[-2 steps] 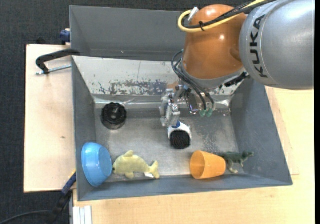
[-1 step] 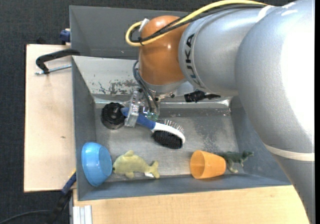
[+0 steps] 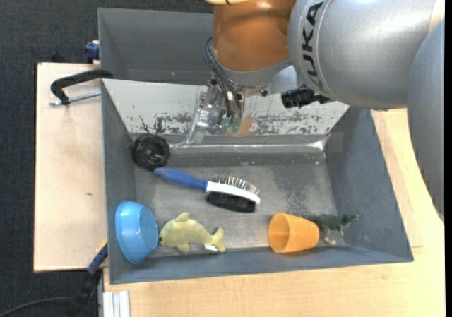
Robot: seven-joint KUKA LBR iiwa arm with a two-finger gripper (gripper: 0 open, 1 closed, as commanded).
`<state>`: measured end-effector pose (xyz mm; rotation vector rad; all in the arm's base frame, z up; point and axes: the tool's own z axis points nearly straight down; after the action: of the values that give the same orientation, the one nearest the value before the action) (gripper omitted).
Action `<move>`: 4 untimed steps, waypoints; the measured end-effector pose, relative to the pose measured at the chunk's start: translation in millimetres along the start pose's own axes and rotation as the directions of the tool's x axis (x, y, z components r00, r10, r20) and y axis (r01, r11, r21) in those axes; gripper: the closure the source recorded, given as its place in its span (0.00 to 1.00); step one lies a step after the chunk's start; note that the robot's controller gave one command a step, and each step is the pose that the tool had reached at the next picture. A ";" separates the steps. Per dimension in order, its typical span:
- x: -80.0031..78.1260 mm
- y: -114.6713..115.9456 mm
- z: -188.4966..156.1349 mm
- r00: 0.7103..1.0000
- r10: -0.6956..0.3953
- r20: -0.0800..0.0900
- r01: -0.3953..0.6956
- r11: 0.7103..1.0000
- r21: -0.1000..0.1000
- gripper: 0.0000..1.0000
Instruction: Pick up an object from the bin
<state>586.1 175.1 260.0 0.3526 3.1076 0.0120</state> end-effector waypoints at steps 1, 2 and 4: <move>1.2 -0.9 5.4 1.000 0.000 -0.008 0.000 1.000 0.006 0.00; 17.6 -39.8 114.1 0.999 0.033 -0.019 -0.033 0.999 0.013 0.00; 47.6 -56.8 188.6 0.967 0.255 -0.012 -0.255 0.967 0.010 1.00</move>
Offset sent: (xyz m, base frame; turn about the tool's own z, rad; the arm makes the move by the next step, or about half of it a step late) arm 0.0000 0.0000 0.0000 0.0000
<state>529.8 131.5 70.3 0.7529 3.0510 0.0033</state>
